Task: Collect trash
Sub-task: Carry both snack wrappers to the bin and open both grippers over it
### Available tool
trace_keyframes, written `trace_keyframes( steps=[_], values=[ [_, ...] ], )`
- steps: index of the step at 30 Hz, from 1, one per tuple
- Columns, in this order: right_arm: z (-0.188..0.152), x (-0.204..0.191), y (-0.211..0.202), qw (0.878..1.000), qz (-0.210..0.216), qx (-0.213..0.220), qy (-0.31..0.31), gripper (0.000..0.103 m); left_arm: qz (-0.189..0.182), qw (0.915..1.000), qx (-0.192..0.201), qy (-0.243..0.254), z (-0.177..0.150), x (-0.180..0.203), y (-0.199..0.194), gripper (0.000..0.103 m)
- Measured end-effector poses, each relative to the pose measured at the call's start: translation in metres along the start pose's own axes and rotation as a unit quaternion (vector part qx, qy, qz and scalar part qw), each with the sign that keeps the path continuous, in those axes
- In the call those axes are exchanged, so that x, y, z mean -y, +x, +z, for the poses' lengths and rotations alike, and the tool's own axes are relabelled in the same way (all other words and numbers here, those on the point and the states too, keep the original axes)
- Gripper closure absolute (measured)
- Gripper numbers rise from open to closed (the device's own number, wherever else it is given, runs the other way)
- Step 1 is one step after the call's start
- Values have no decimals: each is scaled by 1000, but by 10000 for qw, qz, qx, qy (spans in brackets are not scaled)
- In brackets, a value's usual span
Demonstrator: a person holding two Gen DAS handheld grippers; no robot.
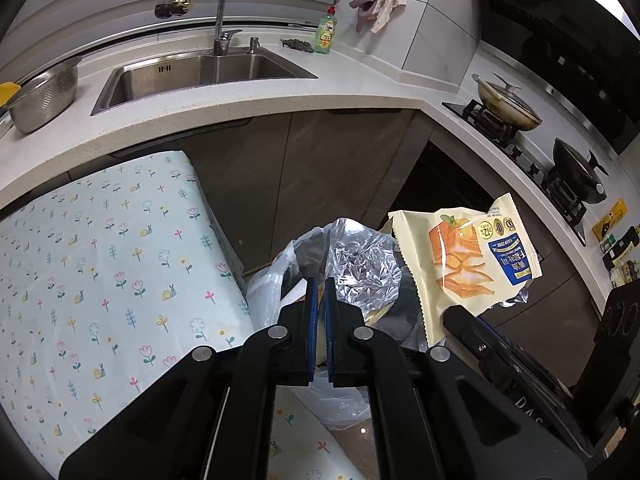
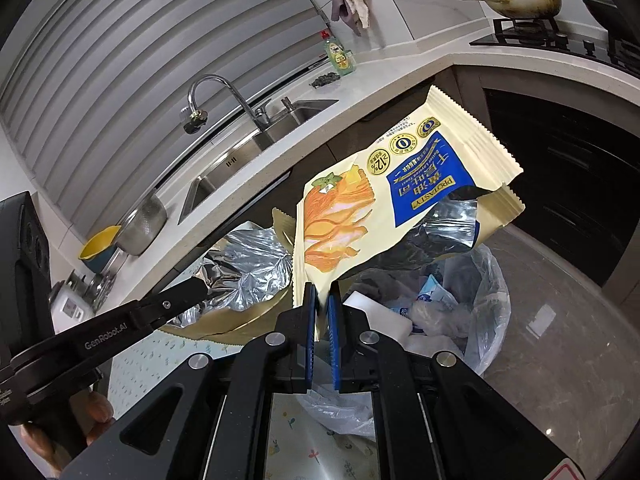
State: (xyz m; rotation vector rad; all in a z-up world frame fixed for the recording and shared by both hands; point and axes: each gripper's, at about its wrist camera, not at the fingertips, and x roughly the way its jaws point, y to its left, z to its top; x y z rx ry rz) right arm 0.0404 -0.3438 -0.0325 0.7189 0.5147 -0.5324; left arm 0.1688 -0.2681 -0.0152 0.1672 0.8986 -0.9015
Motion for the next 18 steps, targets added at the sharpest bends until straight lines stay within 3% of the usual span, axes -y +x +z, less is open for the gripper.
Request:
trace_keyframes(
  steps=[10,13,15,18],
  values=[
    [1,21,-4,9998,-129,23,151,96,-154,9998,-110,-21,-1,16,18,98],
    [3,21,-2,9998,-115,-3,168,96,-94,9999,-94,-97,-2,15,19,63],
    [2,20,0,9999,-78,-28,143,95,-16,9999,14,-159,-2,12,15,54],
    [2,16,3,9999,-49,-61,75,89,45,9998,64,-181,0,8,12,52]
  ],
)
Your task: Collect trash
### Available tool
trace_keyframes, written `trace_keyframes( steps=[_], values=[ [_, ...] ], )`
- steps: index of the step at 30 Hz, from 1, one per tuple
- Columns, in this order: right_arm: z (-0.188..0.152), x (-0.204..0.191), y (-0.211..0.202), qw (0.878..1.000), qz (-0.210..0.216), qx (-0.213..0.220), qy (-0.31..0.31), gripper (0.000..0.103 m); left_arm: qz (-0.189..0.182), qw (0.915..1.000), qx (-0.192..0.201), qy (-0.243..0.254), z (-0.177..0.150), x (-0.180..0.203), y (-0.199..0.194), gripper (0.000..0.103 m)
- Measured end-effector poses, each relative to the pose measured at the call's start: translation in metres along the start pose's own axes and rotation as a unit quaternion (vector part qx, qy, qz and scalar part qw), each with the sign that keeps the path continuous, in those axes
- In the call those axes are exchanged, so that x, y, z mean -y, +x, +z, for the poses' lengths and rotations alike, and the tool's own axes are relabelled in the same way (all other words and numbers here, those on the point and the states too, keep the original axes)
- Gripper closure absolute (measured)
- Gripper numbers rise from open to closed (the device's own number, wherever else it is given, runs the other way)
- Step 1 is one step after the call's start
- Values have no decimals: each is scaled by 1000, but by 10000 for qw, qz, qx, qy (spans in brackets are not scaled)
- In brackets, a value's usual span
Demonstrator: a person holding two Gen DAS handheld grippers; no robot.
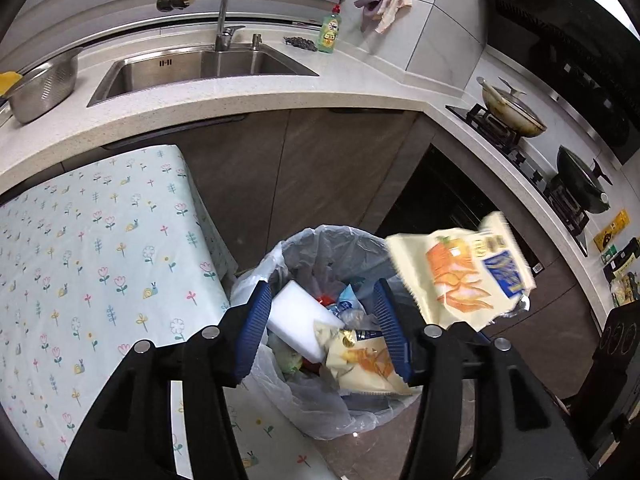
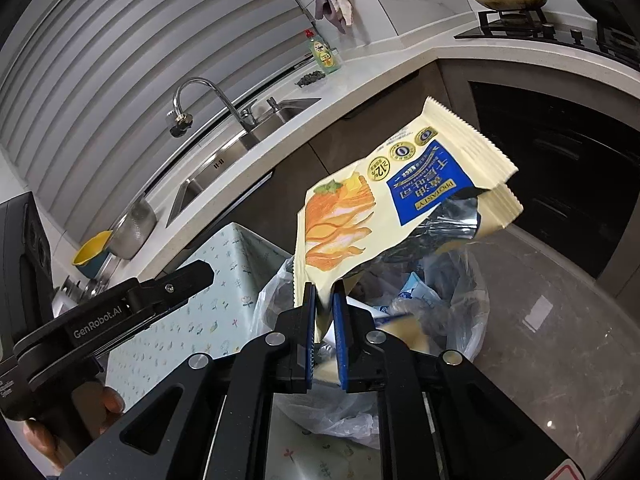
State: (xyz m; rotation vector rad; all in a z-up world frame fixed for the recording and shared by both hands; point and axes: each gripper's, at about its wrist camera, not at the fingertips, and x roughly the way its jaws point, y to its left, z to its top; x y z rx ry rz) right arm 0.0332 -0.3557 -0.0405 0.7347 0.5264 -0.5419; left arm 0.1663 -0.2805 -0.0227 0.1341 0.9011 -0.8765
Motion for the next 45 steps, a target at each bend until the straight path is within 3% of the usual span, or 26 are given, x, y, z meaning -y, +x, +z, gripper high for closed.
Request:
trace_keyframes(
  steps=[2,5,22,32,37,45],
  values=[
    [-1,-3,2,10000,46,-19,-16,86,42,10000,27,-37,1,-4,-2,50],
    [-2,-7,4,10000,90,-26,-10,75,159,9998,130,-86,0,-10,-7,39],
    [-6,-23,-8,9999,54,9,-107,55,368,9989,276,-120,-8,-27,-26,37],
    [-15,-47,-26,9964,-380,38,-752,36,620,9972,419,-77,-17,-34,-47,28],
    [-23,-56,-39,9929,-658,99,-990,23,900,9946,519,-38,-29,-38,-60,16],
    [-34,-59,-50,9927,-760,14,-937,20,1076,9933,408,-96,-51,-47,-70,14]
  ],
)
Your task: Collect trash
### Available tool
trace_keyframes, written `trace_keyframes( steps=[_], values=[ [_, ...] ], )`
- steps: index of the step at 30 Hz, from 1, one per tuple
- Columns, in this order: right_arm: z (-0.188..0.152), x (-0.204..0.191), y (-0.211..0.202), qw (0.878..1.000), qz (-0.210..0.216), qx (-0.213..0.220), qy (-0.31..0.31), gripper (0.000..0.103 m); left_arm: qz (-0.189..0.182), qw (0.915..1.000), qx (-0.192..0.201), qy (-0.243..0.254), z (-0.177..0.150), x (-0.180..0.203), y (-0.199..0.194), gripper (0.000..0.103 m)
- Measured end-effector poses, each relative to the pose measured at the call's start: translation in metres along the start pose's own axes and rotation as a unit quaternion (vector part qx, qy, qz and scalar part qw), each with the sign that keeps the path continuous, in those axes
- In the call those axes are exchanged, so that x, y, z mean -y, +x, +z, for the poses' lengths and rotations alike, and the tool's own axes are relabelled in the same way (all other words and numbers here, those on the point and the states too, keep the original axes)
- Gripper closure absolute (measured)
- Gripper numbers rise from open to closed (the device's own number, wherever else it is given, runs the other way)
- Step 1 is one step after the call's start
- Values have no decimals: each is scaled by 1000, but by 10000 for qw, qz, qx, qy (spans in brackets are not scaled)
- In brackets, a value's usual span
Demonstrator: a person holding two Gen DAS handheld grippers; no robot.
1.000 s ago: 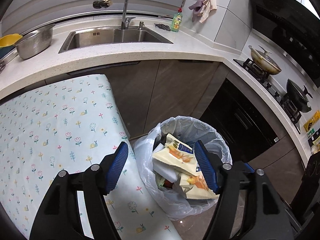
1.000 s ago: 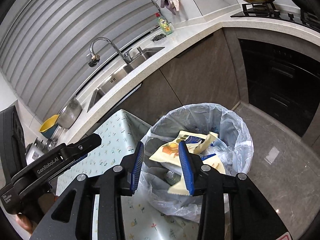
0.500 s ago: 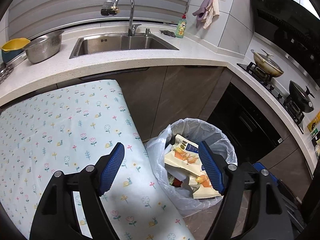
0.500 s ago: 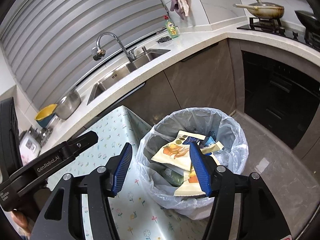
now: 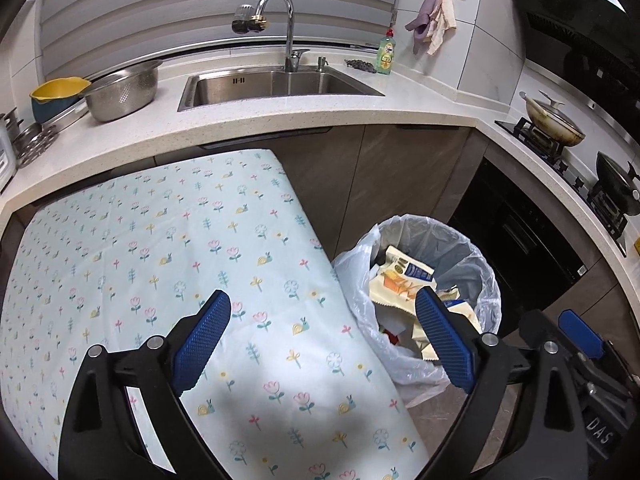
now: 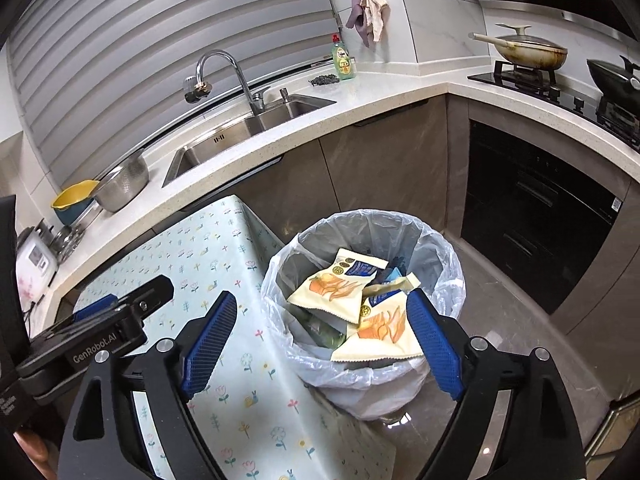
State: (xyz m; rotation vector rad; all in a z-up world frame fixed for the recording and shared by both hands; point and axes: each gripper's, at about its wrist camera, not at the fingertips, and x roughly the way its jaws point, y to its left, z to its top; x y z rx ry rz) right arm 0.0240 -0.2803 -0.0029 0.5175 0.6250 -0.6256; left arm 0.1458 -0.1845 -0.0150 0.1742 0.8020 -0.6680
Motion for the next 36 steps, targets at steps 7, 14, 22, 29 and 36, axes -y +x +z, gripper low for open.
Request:
trace_keyframes(
  steps=[7,14,22,29,36],
  values=[
    [-11,-4,-5,9997,-178,-104,-125,19,107,9999,-57,-25,-16,-8,-9,10],
    [-22,-8,-12,9988,-335,-166,-327,19,217,9997,-126,-59,-28,-13,-15,10],
    [-33,-10,-19,9977,-418,-283,-459,18,347,9993,-107,-115,-39,-19,-23,8],
    [-37,-15,-24,9971,-449,-309,-523,7,461,9989,-76,-97,-47,-20,-28,8],
    [-41,-19,-27,9969,-403,-336,-583,7,525,9985,-65,-128,-51,-22,-33,8]
  ],
)
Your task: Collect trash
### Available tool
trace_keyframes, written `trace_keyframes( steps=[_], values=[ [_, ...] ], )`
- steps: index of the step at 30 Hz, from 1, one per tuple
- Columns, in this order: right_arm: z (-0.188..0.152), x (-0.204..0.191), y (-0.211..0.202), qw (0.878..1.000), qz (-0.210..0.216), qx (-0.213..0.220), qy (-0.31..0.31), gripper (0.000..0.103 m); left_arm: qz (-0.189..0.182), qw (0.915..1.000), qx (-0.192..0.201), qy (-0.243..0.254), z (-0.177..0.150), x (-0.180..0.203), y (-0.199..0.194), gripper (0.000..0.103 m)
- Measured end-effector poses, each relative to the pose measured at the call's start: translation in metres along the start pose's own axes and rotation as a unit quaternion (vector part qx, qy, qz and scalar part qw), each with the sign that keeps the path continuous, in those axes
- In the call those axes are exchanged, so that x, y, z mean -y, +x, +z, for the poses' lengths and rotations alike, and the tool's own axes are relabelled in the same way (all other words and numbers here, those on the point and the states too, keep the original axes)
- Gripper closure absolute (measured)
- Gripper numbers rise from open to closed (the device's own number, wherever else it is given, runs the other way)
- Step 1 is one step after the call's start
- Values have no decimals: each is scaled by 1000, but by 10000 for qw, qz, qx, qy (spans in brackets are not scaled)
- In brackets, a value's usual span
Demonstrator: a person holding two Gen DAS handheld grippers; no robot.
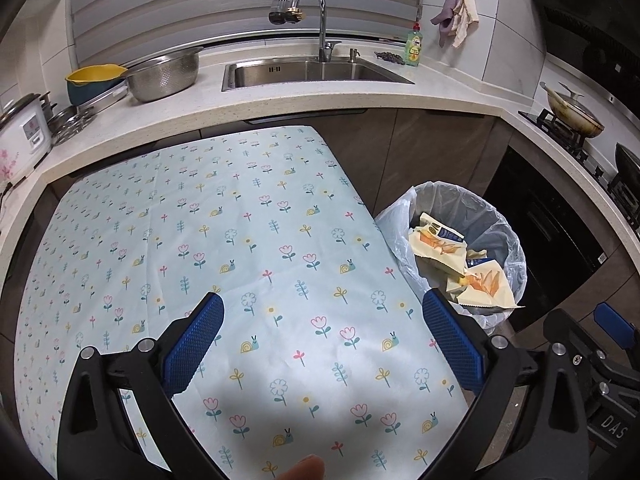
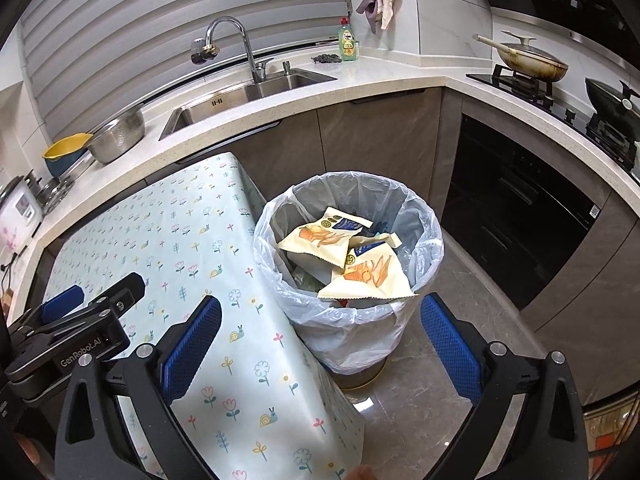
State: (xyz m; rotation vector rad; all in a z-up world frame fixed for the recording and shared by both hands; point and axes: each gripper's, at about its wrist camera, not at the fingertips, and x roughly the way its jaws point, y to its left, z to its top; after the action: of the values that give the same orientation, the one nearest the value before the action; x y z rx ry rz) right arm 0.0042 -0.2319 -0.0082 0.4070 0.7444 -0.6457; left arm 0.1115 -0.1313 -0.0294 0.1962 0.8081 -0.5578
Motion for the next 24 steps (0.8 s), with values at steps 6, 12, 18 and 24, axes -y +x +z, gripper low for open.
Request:
trace_keyframes(
  steps=[6,12,18,24],
  values=[
    [-2,-1,0,10000,-37,-4,-61,7,64,9999,13,-83,-3,-2,-2,7],
    [-3,-2,1,9999,-37,-33,-95,7,91,9999,-15,-93,-6,0,-1,7],
    [-5,1,2,10000,-38,-32,-56,7,137,9999,3,-106,-6,4,0,7],
    [-6,4,3,10000,-32,-50,-52,7,160,9998,-12,-89,-8,7,0,7]
  ],
)
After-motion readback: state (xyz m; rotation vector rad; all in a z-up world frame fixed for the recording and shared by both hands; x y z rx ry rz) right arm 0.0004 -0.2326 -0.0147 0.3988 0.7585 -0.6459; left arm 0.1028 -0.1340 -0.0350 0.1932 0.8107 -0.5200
